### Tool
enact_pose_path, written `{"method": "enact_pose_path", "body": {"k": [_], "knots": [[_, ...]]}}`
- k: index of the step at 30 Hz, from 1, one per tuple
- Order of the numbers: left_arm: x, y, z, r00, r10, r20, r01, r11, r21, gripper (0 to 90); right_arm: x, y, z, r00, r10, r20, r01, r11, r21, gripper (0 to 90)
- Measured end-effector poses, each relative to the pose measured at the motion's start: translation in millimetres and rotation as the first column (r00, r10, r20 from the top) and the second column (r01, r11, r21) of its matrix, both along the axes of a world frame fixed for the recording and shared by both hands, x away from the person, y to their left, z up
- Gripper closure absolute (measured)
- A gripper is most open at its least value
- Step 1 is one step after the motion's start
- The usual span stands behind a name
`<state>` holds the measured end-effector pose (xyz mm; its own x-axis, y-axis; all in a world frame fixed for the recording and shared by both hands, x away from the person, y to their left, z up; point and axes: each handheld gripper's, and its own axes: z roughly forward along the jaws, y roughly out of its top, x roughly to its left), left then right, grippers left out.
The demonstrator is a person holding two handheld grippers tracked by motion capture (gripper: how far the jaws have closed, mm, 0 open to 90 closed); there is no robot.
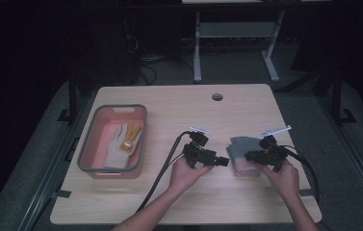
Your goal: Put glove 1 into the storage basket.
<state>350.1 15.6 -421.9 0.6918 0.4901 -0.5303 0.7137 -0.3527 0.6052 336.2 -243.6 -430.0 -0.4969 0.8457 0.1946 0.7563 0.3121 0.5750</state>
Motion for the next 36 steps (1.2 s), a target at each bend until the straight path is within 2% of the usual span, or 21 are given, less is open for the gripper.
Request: {"method": "enact_pose_path", "body": {"k": [2, 9, 14, 19, 25, 30, 36], "knots": [[-0.1, -2.7, -1.6, 0.9999, 0.012, -0.009, -0.012, 0.9999, -0.01, 28.5, -0.3, -1.1, 1.5, 1.0, 0.002, 0.001, -0.002, 1.0, 0.007, 75.6], [1.9, -16.0, -6.7, 0.9987, 0.033, -0.04, -0.034, 0.9991, -0.024, 29.2, 0.9, -10.1, 6.0, 0.9997, -0.023, 0.003, 0.023, 0.9995, 0.021, 63.5], [2.5, -29.1, -12.2, 0.9966, 0.039, -0.072, -0.041, 0.9987, -0.031, 30.3, 4.5, -20.9, 6.0, 0.9976, -0.064, -0.027, 0.066, 0.9963, 0.056, 58.3], [4.3, -40.6, -19.5, 0.9919, 0.06, -0.112, -0.063, 0.9977, -0.027, 30.8, 7.0, -34.2, -0.8, 0.9924, -0.104, -0.066, 0.111, 0.9871, 0.115, 54.8], [4.9, -49.2, -27.7, 0.9837, 0.085, -0.158, -0.093, 0.9949, -0.04, 32.3, 8.6, -47.1, -9.3, 0.9857, -0.13, -0.107, 0.146, 0.9772, 0.154, 51.4], [6.2, -54.0, -33.5, 0.976, 0.101, -0.193, -0.112, 0.9924, -0.051, 34.1, 8.0, -52.8, -15.3, 0.9802, -0.136, -0.144, 0.162, 0.968, 0.191, 48.4], [6.9, -56.6, -37.0, 0.972, 0.115, -0.205, -0.126, 0.9909, -0.045, 36.7, 6.7, -55.5, -18.9, 0.9777, -0.13, -0.165, 0.167, 0.957, 0.237, 45.8]]}}
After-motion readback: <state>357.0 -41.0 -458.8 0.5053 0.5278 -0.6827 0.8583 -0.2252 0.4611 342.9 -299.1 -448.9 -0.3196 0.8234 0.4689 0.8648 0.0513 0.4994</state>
